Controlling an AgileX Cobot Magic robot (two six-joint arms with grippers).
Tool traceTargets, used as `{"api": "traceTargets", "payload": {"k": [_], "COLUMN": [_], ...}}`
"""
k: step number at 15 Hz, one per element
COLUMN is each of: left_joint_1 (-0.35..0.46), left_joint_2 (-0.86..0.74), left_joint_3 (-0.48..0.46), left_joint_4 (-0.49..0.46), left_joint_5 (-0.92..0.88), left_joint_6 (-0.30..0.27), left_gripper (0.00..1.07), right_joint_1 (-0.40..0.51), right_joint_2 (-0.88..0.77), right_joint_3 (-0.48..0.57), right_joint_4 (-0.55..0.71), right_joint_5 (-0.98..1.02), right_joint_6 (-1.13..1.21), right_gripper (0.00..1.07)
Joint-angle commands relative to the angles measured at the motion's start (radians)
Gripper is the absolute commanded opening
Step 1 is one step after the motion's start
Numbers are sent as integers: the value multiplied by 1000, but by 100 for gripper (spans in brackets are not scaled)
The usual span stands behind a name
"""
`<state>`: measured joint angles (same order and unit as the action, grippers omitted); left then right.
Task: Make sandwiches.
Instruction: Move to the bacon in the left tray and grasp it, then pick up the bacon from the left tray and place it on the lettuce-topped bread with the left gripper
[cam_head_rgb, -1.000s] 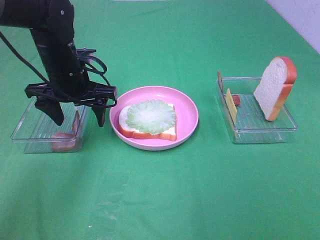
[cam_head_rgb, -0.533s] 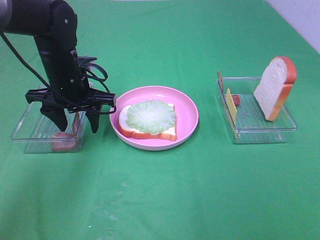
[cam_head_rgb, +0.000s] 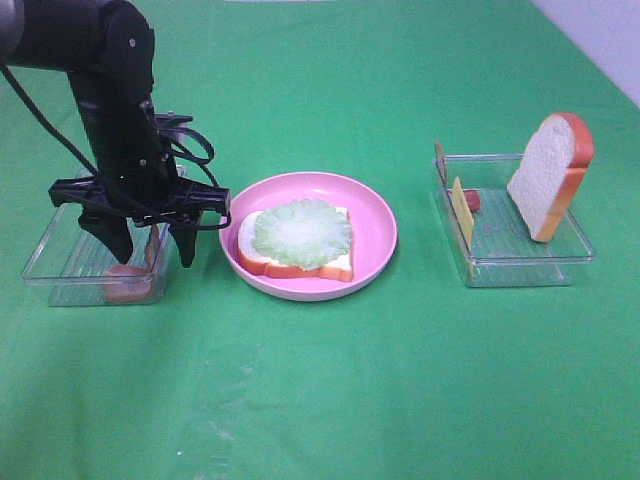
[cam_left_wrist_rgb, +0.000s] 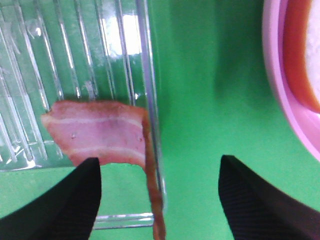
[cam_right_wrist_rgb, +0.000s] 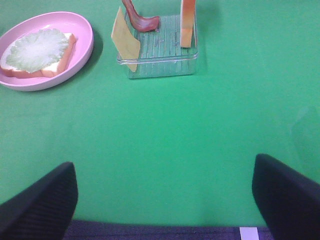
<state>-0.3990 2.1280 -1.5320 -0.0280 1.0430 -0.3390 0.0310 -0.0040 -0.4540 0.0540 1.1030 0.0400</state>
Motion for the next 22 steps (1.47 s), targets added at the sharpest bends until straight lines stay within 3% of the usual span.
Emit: {"api": "traceTargets", "payload": {"k": [1,17,22], "left_joint_1": [-1,-1,-1], "left_joint_2": [0,-1,-1], "left_joint_3": [5,5,5], "left_joint_4": [4,3,2], "left_joint_5": [6,3,4], "left_joint_6": [-2,-4,-4], "left_gripper": [59,0,0], "right_joint_1": [0,0,0], "right_joint_2": [-27,-27,-27], "right_joint_3": [2,2,2], "right_joint_4": [-4,-4,-4], "right_joint_5": [-4,-4,-4], "right_joint_6": [-4,-4,-4], "right_gripper": [91,91,91]}}
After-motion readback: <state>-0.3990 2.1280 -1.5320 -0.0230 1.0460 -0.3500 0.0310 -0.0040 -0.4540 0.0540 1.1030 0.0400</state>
